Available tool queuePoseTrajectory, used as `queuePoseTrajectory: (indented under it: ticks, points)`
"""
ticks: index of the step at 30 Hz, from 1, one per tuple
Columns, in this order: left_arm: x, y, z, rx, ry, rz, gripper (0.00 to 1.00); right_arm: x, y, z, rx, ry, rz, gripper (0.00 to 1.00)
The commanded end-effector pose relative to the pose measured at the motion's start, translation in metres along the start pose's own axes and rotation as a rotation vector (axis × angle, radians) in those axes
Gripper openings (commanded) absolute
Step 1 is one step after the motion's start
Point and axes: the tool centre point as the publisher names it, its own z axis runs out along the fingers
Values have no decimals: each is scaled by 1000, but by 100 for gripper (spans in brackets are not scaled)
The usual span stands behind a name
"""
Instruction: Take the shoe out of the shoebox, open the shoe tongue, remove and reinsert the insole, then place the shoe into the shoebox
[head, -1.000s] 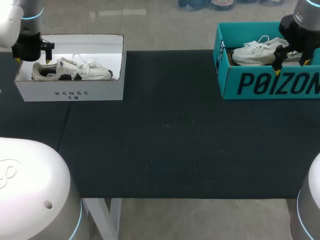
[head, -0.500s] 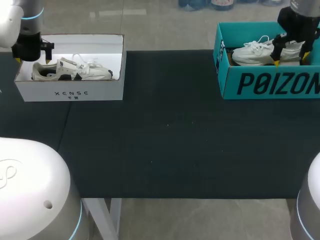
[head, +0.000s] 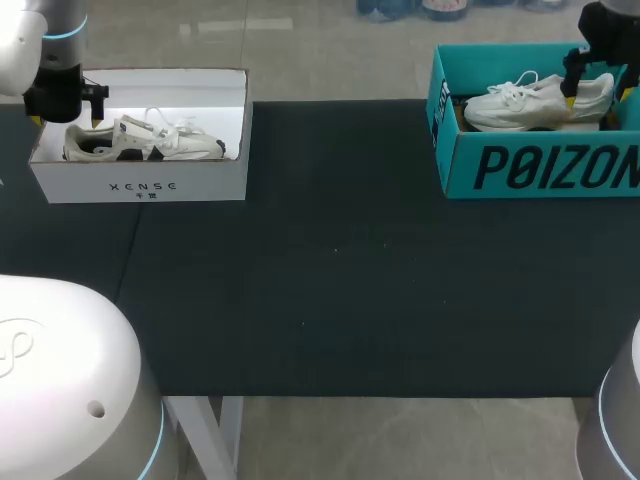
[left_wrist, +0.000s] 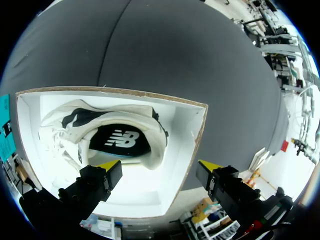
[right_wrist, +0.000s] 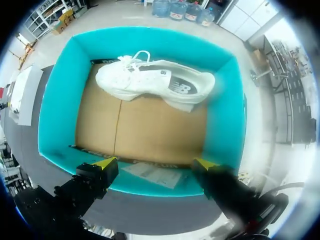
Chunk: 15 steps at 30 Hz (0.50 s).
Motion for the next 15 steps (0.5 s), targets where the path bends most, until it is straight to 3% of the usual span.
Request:
queuePoseTrajectory:
  ticks: [1,9,15]
  points:
    - [0,-1,0,-2,1,1,100,-12,38,13,60,12,9,100]
    - [0,-1,0,-2,1,1,100,-36,49,13,-39,16,30,100]
    - [0,-1,0,-2,1,1,100,-49,59,27,-44,17,43,100]
